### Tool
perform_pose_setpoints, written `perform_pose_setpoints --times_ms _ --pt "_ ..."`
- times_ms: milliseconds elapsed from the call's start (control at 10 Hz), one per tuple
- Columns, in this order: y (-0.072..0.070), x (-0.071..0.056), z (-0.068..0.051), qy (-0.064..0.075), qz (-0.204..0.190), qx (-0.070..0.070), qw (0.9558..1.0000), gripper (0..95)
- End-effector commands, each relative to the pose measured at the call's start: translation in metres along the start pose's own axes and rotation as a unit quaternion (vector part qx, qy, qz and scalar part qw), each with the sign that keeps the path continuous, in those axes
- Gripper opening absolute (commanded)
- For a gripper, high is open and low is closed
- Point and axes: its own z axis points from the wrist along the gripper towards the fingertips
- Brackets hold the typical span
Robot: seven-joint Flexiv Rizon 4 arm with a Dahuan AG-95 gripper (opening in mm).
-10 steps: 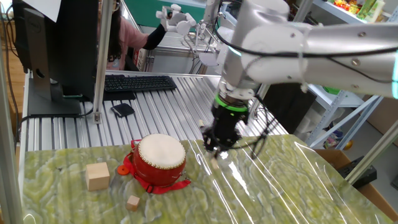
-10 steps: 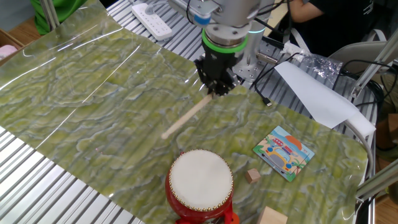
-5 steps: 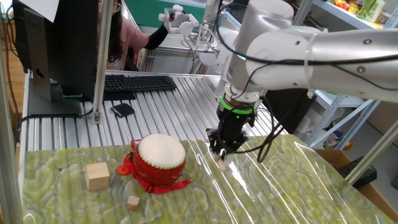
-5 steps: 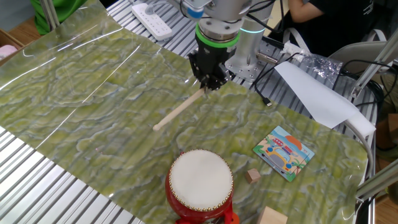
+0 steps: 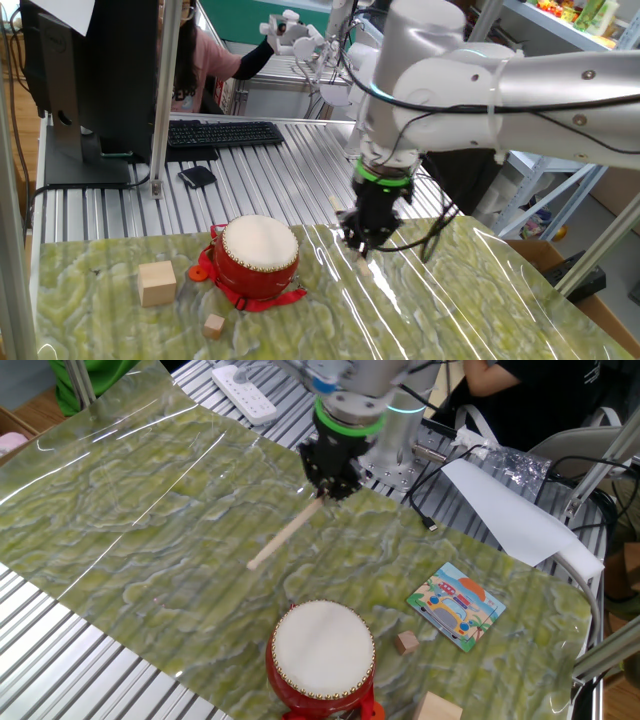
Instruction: Play the drum
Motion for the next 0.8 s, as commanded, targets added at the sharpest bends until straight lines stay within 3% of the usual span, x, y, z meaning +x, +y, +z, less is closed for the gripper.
perform_pose_setpoints --times_ms 100,800 --pt "-0.014 0.004 0.003 0.005 0.006 -0.015 0.9999 0.0" --pt "-0.031 -0.004 -0.001 0.005 -0.002 -0.012 0.9999 0.0"
